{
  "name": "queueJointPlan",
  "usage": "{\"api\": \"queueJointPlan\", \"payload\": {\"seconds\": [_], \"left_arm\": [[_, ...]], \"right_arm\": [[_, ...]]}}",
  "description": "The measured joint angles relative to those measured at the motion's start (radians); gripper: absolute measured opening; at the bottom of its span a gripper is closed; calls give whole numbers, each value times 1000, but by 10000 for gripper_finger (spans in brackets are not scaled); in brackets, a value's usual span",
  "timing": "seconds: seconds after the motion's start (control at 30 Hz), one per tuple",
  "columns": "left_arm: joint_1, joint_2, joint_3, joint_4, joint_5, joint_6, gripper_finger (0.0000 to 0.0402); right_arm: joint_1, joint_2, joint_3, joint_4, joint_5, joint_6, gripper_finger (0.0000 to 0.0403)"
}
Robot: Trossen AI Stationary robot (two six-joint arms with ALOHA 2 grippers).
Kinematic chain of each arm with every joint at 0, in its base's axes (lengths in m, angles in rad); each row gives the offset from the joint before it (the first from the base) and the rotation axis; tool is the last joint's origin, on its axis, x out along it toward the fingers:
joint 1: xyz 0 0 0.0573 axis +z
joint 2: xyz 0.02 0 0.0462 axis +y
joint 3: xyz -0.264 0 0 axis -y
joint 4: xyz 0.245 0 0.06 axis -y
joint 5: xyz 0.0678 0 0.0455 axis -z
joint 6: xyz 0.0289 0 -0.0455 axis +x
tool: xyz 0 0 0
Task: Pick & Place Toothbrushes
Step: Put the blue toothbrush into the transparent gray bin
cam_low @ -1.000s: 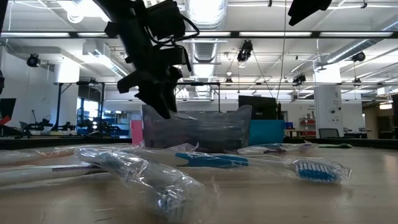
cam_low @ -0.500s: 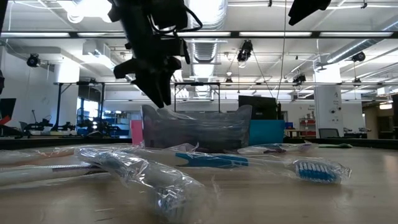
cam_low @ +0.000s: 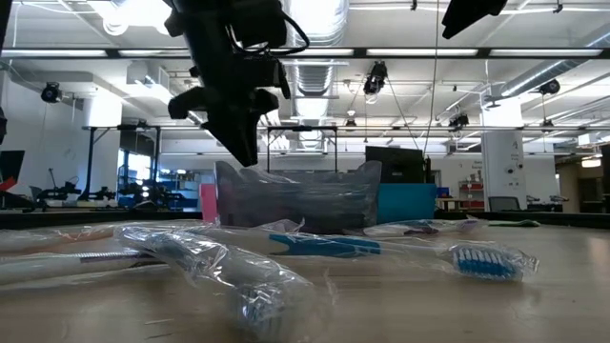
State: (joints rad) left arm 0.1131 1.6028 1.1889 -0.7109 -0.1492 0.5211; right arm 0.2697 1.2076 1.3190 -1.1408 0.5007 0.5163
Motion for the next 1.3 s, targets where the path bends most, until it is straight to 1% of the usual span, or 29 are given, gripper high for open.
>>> {"api": "queueJointPlan", "payload": {"seconds": [0.07, 0.1, 0.17, 0.27, 0.33, 0.57, 0.67, 0.77, 0.93, 1.13, 1.3], "left_arm": [[0, 0, 0, 0, 49, 5, 62], [0, 0, 0, 1, 51, 5, 62], [0, 0, 1, -2, 15, 7, 62], [-5, -1, 22, -10, -85, 5, 61], [-8, -3, 36, -5, -97, 6, 60], [-12, -3, 41, -6, -94, 2, 59], [-14, 5, 32, -9, -74, 2, 54], [-14, 14, 22, 26, -69, 8, 47], [-13, 27, -20, 109, -44, 43, 30], [-14, 49, -48, 131, -26, 46, 8], [-14, 51, -58, 176, -14, 47, 5]], "right_arm": [[0, 0, 0, 0, 0, 0, 211], [0, 0, 0, 0, 0, 0, 209], [0, 0, 0, 0, 0, -2, 206], [0, 0, 0, 0, 0, -5, 202], [0, 0, 0, -1, 0, -5, 201], [0, 0, 0, -8, 0, -5, 210], [0, 0, 0, -8, 0, -5, 214], [0, 0, 0, -7, 0, -4, 216], [0, 0, 0, -7, 0, -4, 209], [0, 0, 0, -7, 0, -11, 198], [0, 0, 0, -7, 0, -11, 194]]}}
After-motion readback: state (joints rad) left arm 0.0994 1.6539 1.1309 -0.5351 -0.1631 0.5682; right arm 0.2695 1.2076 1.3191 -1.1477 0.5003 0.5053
